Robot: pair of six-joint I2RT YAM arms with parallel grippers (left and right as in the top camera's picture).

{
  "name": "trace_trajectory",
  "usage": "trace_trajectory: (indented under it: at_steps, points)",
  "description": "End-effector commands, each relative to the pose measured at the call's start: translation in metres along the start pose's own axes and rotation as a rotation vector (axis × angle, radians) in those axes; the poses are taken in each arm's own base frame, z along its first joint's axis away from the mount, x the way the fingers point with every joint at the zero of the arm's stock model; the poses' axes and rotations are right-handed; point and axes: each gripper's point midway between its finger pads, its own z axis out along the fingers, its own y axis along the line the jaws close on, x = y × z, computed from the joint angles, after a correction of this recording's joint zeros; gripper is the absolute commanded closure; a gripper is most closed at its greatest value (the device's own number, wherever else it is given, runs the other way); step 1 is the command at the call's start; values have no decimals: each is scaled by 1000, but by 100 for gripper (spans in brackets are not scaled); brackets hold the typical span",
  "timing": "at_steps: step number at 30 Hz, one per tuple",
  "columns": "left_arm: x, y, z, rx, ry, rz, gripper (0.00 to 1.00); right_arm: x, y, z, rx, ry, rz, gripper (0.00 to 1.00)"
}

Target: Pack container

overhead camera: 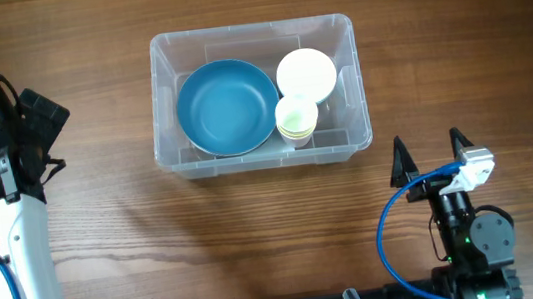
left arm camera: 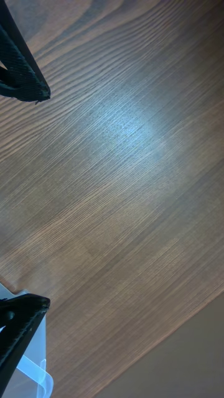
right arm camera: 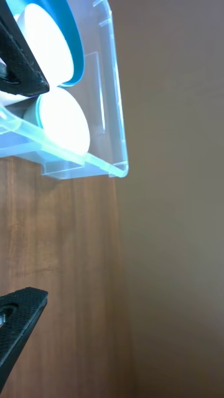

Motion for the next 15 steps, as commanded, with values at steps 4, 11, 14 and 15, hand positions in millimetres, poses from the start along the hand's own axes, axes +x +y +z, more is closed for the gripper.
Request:
trace_trajectory:
  at_steps: [4,11,14,15]
  points:
    - [-2,-1,-1,4,-1,0,0,0,2,0,-18,-12,-43,0]
    - [-2,-1,-1,4,-1,0,0,-1,-9,-1,22,-16,-65,1]
    - [-2,-1,-1,4,-1,0,0,-3,-21,-1,72,-22,-65,0]
    - [-2,-1,-1,4,-1,0,0,-3,-24,-2,83,-23,-64,0]
